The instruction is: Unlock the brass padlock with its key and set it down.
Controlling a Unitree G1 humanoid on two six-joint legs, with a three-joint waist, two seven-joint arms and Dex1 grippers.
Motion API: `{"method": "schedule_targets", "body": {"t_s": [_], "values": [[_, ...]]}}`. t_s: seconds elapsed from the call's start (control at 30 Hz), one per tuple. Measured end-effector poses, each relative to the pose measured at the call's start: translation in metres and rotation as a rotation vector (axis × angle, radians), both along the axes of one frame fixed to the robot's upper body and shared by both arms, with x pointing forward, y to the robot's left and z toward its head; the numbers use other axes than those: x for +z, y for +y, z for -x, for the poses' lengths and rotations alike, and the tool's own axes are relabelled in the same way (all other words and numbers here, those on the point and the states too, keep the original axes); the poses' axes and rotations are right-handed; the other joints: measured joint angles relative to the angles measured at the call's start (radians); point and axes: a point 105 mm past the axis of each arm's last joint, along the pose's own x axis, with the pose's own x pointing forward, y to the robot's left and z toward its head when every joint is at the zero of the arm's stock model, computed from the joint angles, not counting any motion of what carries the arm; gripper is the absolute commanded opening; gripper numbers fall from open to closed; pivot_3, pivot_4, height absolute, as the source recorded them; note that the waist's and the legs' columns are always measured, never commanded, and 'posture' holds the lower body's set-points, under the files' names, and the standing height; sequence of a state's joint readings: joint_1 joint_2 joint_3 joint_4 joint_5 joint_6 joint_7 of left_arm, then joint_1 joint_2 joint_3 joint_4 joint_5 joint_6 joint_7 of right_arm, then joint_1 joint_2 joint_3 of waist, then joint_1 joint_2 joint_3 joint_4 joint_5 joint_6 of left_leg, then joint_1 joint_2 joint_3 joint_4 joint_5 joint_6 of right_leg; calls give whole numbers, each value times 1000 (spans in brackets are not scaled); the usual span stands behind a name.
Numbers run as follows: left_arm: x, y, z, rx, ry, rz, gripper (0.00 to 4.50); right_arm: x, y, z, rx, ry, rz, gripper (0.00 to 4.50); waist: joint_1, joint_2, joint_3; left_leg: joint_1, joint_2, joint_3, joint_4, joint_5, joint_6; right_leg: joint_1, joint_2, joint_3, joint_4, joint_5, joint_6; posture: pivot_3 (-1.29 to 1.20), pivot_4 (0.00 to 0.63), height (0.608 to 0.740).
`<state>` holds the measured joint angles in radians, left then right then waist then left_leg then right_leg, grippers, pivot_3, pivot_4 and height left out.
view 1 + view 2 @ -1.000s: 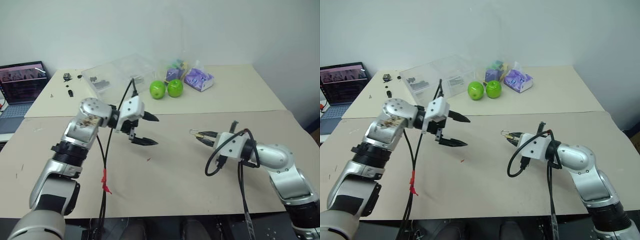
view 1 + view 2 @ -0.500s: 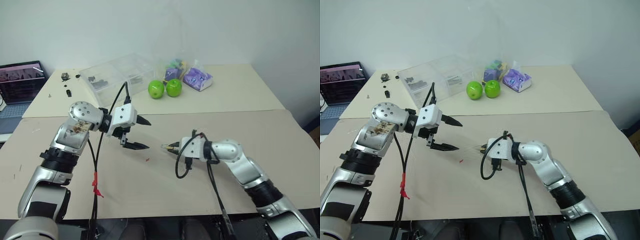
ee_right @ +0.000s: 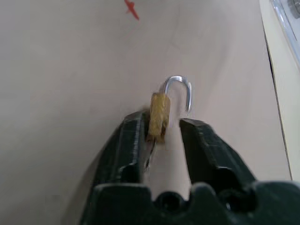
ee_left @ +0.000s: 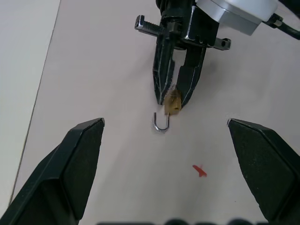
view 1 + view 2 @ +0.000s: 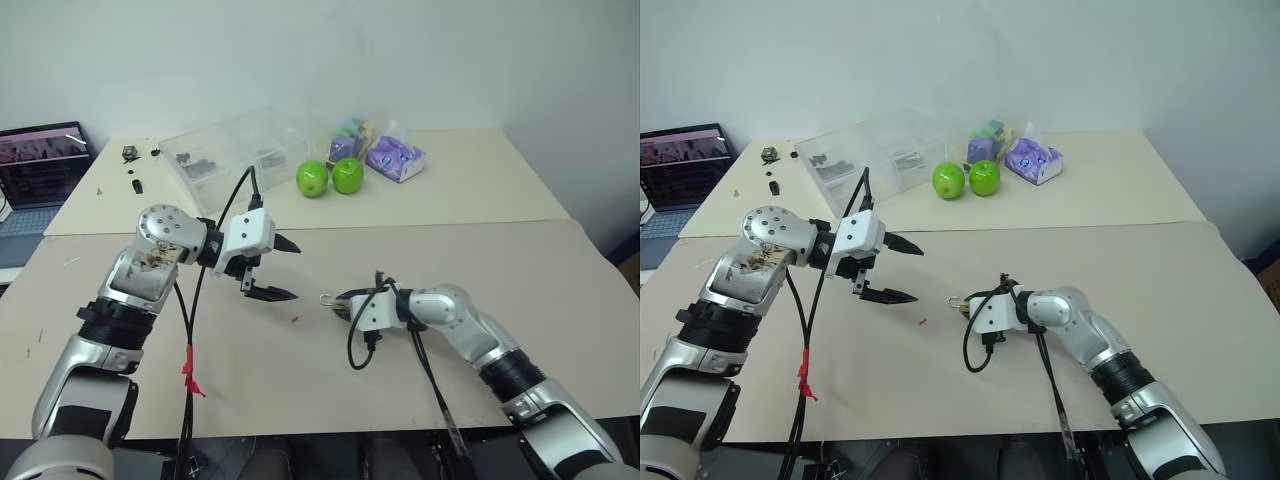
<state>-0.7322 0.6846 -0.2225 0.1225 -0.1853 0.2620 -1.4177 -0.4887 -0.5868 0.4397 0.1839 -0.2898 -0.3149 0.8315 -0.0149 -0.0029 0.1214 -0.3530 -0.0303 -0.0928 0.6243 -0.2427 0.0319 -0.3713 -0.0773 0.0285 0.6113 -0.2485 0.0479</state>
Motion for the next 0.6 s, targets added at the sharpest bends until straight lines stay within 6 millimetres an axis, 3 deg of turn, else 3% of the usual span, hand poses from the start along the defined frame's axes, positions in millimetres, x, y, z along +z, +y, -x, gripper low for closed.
{"method": "schedule_targets", "body": {"t_s": [0.17, 0.3, 0.37, 0.47, 0.6], "values": [[4, -4, 1, -35, 18, 17, 4500, 10, -42, 13, -14, -32, 93, 4421, 1, 0, 0, 0, -1, 1, 1, 0, 0, 1, -1, 1, -1, 0, 0, 0, 150, 740], [5, -6, 3, -66, 34, 17, 4500, 14, -82, 31, -65, 19, 154, 4421, 1, 0, 0, 0, -1, 1, 0, 0, 1, 2, 0, 1, -1, 0, 0, 0, 150, 740], [5, -7, 4, -75, 38, 22, 4500, 15, -91, 34, -115, 63, 130, 4421, -4, 0, 0, 0, 0, 2, 1, 0, 1, 2, 0, 2, -1, 0, 0, 0, 150, 740], [1, -13, 5, -81, 50, 61, 4500, 27, -97, 33, -269, 217, -53, 4421, -9, 0, 0, 1, 2, 6, 0, -1, 1, 2, 1, 6, 0, 1, -1, 0, 150, 740], [-5, -16, -1, -19, 28, 96, 4500, 38, -92, 50, -340, 494, -204, 4421, -5, -1, 0, 0, 3, 6, 1, -2, 3, 2, 1, 6, -1, 1, -1, 0, 150, 740]]}}
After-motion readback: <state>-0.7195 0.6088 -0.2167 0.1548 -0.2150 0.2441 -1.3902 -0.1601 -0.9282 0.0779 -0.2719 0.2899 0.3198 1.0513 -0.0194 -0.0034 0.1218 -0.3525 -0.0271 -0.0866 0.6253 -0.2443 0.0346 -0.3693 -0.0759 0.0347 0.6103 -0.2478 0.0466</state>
